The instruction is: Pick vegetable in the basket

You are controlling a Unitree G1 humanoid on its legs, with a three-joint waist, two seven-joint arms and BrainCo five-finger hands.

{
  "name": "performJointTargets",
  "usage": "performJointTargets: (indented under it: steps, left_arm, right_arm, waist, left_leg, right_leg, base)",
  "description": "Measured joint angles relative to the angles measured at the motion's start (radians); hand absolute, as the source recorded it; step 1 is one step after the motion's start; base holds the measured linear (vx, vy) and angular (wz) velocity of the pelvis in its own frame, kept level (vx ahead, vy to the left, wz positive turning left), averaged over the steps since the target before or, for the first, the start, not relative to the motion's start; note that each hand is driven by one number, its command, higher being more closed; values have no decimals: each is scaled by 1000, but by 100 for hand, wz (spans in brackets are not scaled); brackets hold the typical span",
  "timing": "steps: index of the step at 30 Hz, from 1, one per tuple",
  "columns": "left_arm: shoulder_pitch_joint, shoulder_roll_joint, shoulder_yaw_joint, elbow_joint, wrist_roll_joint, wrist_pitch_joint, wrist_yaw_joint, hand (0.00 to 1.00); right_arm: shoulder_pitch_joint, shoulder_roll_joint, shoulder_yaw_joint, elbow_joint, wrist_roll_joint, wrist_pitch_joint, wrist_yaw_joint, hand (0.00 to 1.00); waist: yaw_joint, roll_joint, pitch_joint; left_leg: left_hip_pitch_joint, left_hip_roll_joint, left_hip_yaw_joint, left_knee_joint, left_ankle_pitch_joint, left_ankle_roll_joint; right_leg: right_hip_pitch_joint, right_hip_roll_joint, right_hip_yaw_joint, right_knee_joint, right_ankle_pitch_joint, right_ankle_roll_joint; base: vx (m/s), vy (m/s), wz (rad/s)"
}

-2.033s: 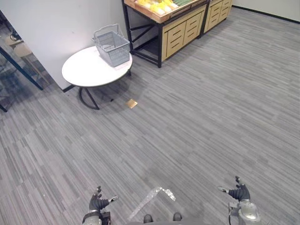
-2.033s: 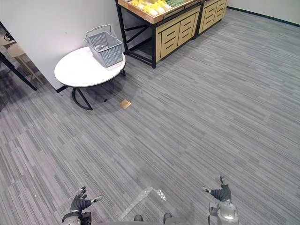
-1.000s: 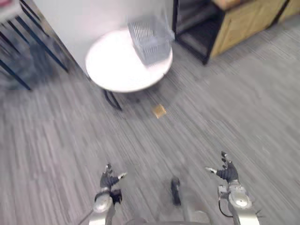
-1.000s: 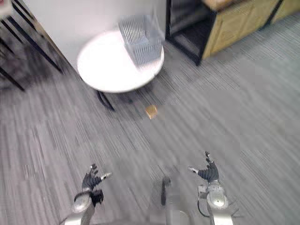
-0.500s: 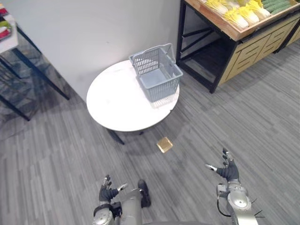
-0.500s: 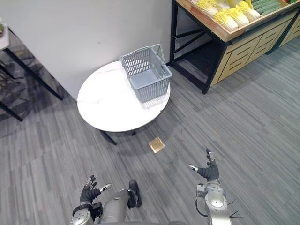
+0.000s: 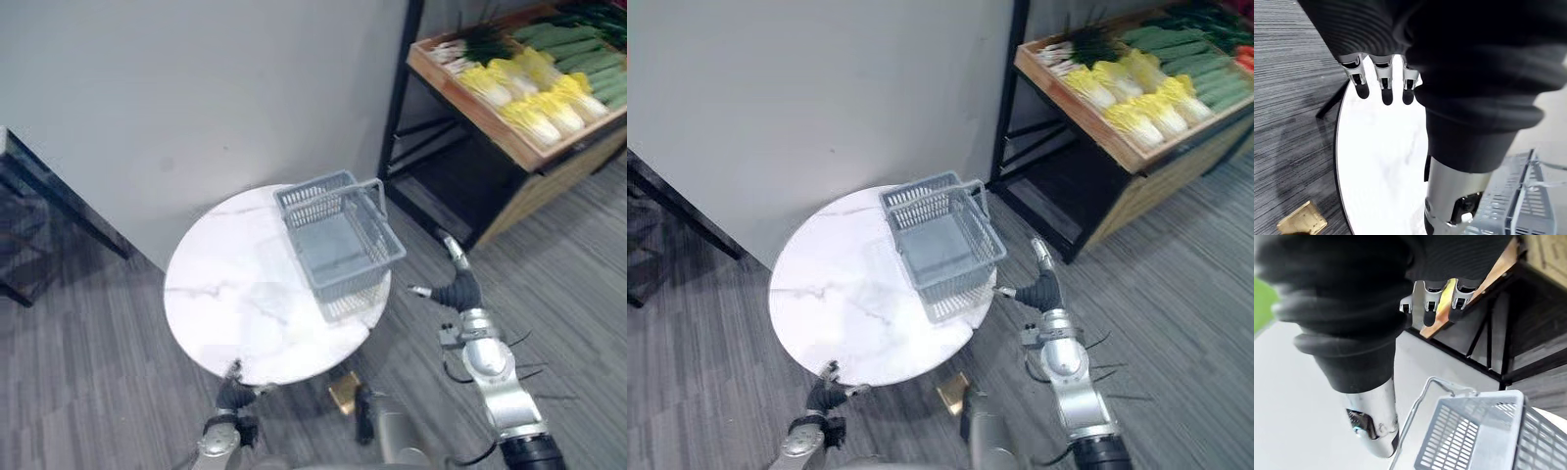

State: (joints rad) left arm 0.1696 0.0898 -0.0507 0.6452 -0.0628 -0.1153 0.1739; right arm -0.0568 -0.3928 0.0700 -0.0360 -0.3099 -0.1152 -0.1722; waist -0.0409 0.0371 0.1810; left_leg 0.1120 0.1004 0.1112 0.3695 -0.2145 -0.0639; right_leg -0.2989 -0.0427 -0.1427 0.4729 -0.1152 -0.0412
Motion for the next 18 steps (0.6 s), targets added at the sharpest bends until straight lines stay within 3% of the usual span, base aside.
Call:
performJointTargets:
  steps: [2, 4, 6, 7, 8, 9, 11, 15, 18]
  left_arm:
    - [0, 4, -8, 12, 8, -5, 0, 0]
    - [6, 5, -20, 31, 18, -5, 0, 0]
    - [16, 5, -23, 36, 18, -3, -1, 0]
    - [27, 5, -25, 34, 18, -3, -2, 0]
    - [29, 5, -26, 33, 18, -3, -2, 0]
    - [37, 4, -32, 33, 18, -3, -4, 0]
    - [47, 11, -38, 35, 19, -3, -21, 0]
    - [45, 14, -56, 44, 37, -4, -23, 0]
    - [45, 25, -62, 63, 37, -4, -22, 0]
  right_arm:
    - [-8, -53, 15, 0, -32, -8, -1, 0]
    - [-49, -95, 47, 8, -55, -13, -1, 0]
    - [-79, -122, 69, 12, -60, -21, 0, 0]
    - [-83, -150, 81, 13, -66, -31, 0, 0]
    - [-83, -158, 85, 13, -67, -31, 0, 0]
    - [-83, -184, 100, 14, -67, -32, 2, 0]
    - [-96, -199, 136, 51, -85, -33, 13, 0]
    - [-157, -206, 200, 132, -114, -35, 29, 0]
    - [-233, -206, 263, 188, -136, -38, 44, 0]
  waist:
    - [2, -3, 2]
    - [6, 7, 8]
    - [13, 2, 10]
    - [19, 16, 2]
    - [18, 19, 1]
    - [16, 42, -8]
    - [8, 56, -17]
    - [8, 41, -14]
    - [27, 42, -14]
  left_leg:
    - [-72, 11, -32, 203, 57, -14]
    - [-142, 44, -7, 342, 40, 7]
    - [-168, 42, 23, 256, 12, 51]
    - [-174, 38, 27, 121, 19, 43]
    - [-175, 38, 27, 88, 22, 38]
    - [-174, 39, 26, -14, 79, 9]
    - [-143, 35, 26, -121, 97, -5]
    - [-134, 18, 43, -201, 105, 0]
    - [-142, -2, 73, -230, 120, 14]
  right_leg:
    - [107, -10, -9, -77, -37, 5]
    - [181, -4, -16, -154, -36, -3]
    - [230, -10, -15, -208, -25, -2]
    - [235, -6, -14, -227, -17, 8]
    - [234, -4, -15, -230, -17, 9]
    - [230, 12, -17, -237, -13, 16]
    - [223, 24, -4, -255, 4, 41]
    - [201, 14, 26, -296, 44, 62]
    - [188, 7, 59, -338, 82, 77]
  base:
    - [288, -129, 66]
    - [218, -82, 26]
    - [145, -15, -1]
    - [87, 30, -11]
    - [77, 70, -10]
    - [65, 83, -8]
    - [67, 128, -13]
    - [-22, 113, -17]
    - [-79, 101, -28]
